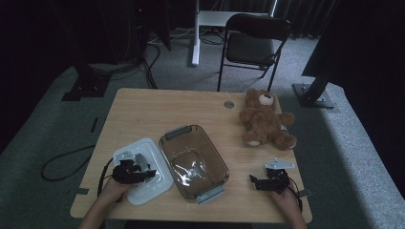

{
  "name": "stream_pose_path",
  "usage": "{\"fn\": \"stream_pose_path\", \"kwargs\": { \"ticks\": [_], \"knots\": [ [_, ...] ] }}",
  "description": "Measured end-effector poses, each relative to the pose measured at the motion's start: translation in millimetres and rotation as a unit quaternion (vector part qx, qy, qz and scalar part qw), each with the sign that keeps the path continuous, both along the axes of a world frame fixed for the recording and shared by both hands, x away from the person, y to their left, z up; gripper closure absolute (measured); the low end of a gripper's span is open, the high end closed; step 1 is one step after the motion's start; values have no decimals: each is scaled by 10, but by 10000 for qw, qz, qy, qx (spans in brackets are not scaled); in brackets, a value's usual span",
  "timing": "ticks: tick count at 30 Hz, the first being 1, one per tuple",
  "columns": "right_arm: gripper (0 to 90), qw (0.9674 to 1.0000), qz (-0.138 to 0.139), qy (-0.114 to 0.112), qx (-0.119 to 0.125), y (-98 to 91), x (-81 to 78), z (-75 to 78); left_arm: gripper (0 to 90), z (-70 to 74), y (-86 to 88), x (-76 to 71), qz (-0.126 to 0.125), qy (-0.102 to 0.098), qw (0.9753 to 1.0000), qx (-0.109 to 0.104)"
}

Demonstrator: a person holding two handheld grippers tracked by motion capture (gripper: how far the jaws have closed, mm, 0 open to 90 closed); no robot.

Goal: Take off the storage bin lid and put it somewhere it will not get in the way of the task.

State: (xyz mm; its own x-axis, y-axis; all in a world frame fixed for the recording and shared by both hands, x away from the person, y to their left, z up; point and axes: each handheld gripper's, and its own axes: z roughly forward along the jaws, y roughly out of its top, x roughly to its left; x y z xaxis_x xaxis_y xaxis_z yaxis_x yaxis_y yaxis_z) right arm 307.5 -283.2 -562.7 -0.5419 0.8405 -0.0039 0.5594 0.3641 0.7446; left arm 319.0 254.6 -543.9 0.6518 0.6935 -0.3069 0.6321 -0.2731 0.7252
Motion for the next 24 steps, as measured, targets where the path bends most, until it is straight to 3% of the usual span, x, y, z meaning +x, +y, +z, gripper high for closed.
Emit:
{"fn": "stream_pose_path", "kwargs": {
  "ticks": [4,5,9,10,15,18,19,24],
  "knots": [
    [133,10000,-42,8,7,-3,3,0,350,6,12,-14,13,-14,10000,0],
    [133,10000,-42,10,11,-4,3,0,272,3,17,-31,-64,-48,10000,14],
    [132,10000,-41,10,8,-4,4,0,267,5,32,-42,-31,-35,10000,12],
    [132,10000,-42,10,5,-4,3,0,267,9,44,-39,8,-21,10000,33],
    [133,10000,-42,9,5,-2,3,0,99,35,81,26,325,116,9994,84],
    [133,10000,-43,10,5,-2,3,0,71,41,90,27,370,130,9991,129],
    [133,10000,-42,10,4,-3,3,0,3,44,100,29,341,233,9991,89],
    [133,10000,-42,9,4,-3,3,0,4,45,101,35,464,248,9986,107]
  ]
}}
